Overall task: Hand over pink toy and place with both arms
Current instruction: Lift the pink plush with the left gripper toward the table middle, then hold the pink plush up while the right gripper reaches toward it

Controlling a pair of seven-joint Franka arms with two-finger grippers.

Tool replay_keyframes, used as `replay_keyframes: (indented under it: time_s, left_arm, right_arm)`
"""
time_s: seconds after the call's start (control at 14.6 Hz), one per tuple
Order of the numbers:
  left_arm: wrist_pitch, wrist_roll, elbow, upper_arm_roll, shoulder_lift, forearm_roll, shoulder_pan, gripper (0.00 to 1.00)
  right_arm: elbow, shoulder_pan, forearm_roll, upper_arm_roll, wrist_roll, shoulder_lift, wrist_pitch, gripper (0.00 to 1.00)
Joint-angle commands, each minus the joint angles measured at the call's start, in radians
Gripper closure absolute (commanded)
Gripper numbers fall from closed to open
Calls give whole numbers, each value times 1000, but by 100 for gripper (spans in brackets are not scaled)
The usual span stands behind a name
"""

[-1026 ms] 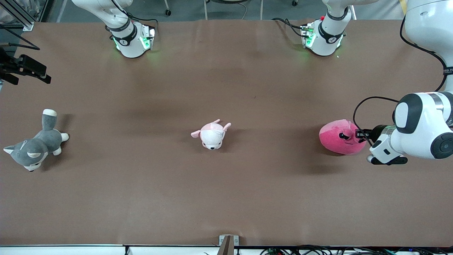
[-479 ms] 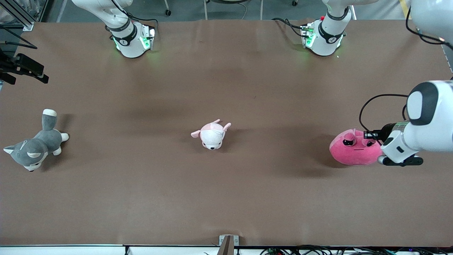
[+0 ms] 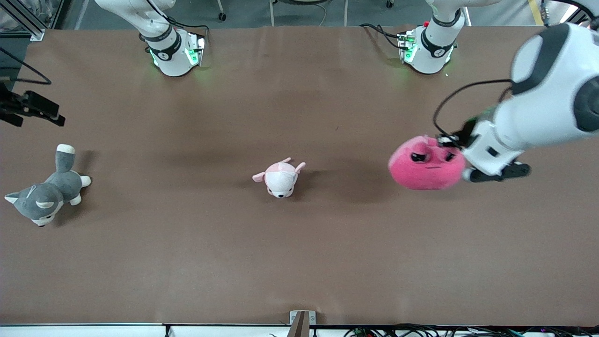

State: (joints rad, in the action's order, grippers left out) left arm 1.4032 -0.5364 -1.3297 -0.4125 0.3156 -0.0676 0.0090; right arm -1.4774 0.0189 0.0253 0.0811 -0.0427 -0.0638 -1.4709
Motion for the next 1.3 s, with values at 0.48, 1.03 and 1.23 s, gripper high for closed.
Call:
replay_keyframes:
  time_s: [0.48, 1.03, 1.23]
  left_arm:
    - [97, -611, 109, -186, 25, 2, -282, 100]
    - [238, -790, 109, -134, 56, 19, -464, 100]
    - [252, -797, 109, -72, 56, 19, -530, 100]
  right_arm:
    - [-6, -8, 19, -14, 228, -93, 14, 0]
    - [-14, 199, 148, -15, 883, -79, 61, 0]
    - [-12, 312, 199, -15, 1074, -79, 3, 0]
